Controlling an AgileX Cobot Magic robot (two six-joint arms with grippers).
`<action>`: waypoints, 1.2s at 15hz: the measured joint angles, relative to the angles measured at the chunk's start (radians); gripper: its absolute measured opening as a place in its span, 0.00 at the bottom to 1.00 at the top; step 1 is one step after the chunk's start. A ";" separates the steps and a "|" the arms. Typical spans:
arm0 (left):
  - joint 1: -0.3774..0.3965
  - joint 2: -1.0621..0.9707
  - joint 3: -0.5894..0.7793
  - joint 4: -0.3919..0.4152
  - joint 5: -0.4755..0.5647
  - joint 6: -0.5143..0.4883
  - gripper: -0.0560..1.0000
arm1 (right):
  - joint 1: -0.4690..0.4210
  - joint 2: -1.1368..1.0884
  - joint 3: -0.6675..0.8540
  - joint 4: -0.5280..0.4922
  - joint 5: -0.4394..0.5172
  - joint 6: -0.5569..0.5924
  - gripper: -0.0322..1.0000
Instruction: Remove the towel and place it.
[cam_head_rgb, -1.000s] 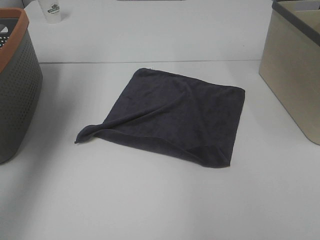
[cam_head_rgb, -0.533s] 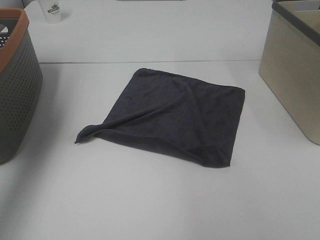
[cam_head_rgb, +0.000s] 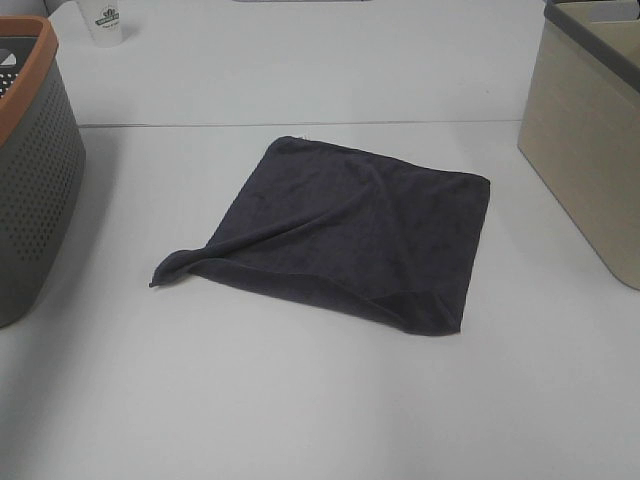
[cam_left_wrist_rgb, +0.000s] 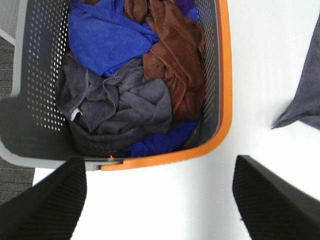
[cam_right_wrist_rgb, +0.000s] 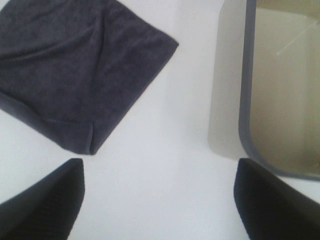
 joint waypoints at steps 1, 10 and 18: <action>0.000 -0.027 0.035 0.000 -0.013 -0.001 0.76 | 0.000 -0.031 0.045 0.003 0.000 0.000 0.80; 0.000 -0.623 0.632 -0.115 -0.180 0.038 0.83 | 0.000 -0.603 0.670 0.007 -0.131 0.026 0.80; 0.000 -0.996 0.761 -0.209 -0.151 0.126 0.83 | 0.000 -0.860 0.866 0.092 -0.149 -0.024 0.80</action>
